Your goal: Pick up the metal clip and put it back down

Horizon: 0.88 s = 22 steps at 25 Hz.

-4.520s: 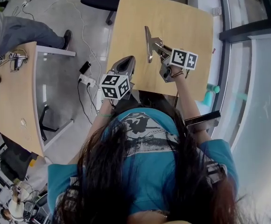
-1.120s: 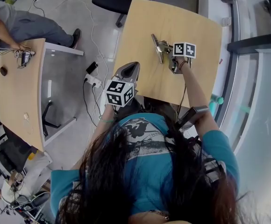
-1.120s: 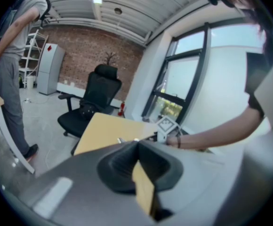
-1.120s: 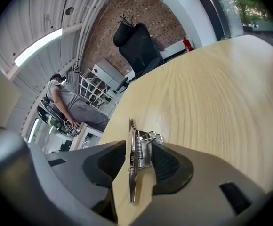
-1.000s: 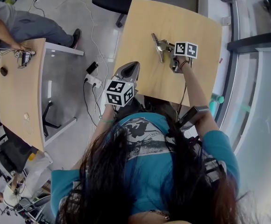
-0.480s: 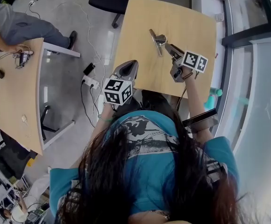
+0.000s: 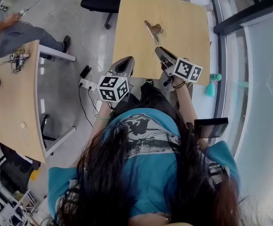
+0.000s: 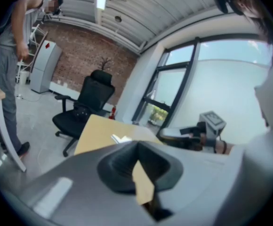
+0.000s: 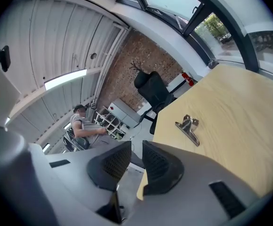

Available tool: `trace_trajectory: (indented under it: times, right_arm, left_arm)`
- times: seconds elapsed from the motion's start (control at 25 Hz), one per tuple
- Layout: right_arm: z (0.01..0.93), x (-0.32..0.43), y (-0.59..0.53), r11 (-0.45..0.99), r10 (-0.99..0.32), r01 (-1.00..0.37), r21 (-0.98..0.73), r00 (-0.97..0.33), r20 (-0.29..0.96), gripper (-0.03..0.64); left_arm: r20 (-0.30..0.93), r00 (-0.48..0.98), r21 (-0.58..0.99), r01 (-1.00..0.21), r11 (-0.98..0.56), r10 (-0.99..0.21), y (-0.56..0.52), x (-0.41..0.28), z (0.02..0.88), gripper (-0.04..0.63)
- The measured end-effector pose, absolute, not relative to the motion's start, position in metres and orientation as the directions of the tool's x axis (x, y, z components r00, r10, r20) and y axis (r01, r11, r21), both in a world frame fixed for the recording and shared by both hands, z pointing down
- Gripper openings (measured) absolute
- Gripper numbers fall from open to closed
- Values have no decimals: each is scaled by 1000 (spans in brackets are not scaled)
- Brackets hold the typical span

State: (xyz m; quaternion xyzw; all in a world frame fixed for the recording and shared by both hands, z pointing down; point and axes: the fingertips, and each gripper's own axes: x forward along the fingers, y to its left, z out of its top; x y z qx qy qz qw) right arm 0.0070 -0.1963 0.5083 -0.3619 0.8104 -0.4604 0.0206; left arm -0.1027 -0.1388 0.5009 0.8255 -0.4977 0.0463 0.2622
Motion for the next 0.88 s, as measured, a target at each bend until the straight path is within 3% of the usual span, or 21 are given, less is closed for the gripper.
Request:
trace_trajectory:
  times: [0.28, 0.88]
  right_arm:
    - [511, -17, -105, 272, -631, -579, -769, -711, 312, 34]
    - [526, -18, 8, 211, -630, -620, -756, -678, 380, 31]
  left_arm:
    - [336, 564, 382, -814, -438, -754, -79, -107, 500, 3]
    - [305, 656, 435, -741, -512, -690, 3, -82, 508, 3]
